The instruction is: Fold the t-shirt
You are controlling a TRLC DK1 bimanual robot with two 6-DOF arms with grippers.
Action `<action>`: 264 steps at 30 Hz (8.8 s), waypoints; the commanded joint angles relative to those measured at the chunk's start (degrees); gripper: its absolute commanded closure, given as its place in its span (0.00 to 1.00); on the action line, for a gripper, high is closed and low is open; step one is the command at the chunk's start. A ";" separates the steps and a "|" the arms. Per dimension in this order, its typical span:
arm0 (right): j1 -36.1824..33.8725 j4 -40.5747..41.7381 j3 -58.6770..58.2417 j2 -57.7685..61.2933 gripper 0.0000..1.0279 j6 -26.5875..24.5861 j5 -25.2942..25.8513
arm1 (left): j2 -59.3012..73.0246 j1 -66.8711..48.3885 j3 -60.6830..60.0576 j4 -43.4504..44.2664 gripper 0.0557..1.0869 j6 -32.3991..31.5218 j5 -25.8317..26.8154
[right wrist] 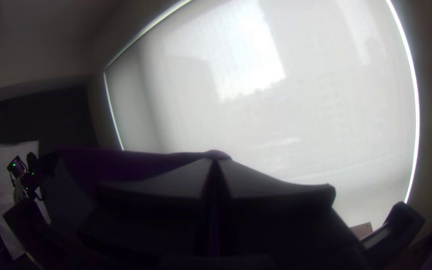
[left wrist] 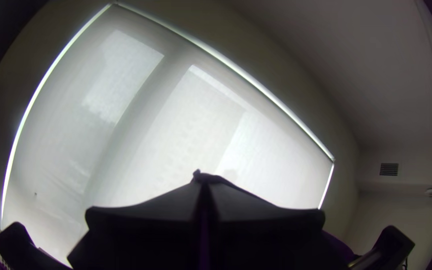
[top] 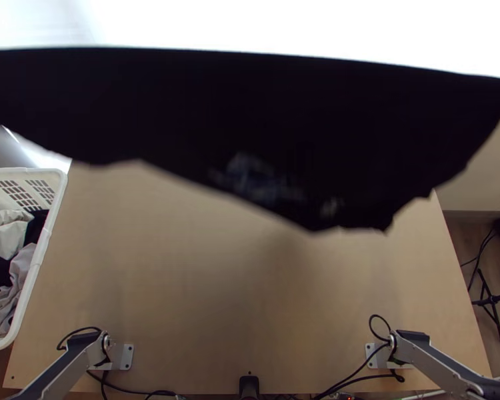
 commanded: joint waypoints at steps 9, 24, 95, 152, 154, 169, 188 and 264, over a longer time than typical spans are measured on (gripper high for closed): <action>-0.22 -4.70 -9.66 -5.04 0.97 -1.98 -0.09 | -10.57 0.69 -17.62 -4.23 0.97 2.08 1.30; 1.98 17.28 -62.66 3.39 0.97 -6.46 -0.96 | -13.38 -10.03 -73.25 15.19 0.97 12.10 5.70; 9.80 13.85 -45.34 38.99 0.97 -12.97 8.09 | 34.69 -11.53 -55.76 13.26 0.97 30.38 -0.37; 10.24 2.51 -58.00 31.61 0.63 -13.93 16.35 | 16.76 -19.96 -72.28 -1.95 0.19 36.97 -0.37; 10.50 -0.83 -58.00 30.03 0.48 -13.93 16.44 | 16.33 -20.93 -72.72 -2.30 0.04 37.33 -0.28; 6.81 -29.66 -68.28 10.87 0.36 -10.07 16.61 | 7.36 -19.44 -73.87 -7.66 0.04 38.47 2.09; 2.86 -30.27 -84.01 7.44 0.27 -8.92 9.67 | 6.57 -24.71 -72.90 -8.27 0.04 39.43 1.21; 9.80 -20.25 -84.63 13.85 0.97 -9.98 10.11 | 20.72 -63.47 -75.98 -42.55 0.04 42.69 -2.04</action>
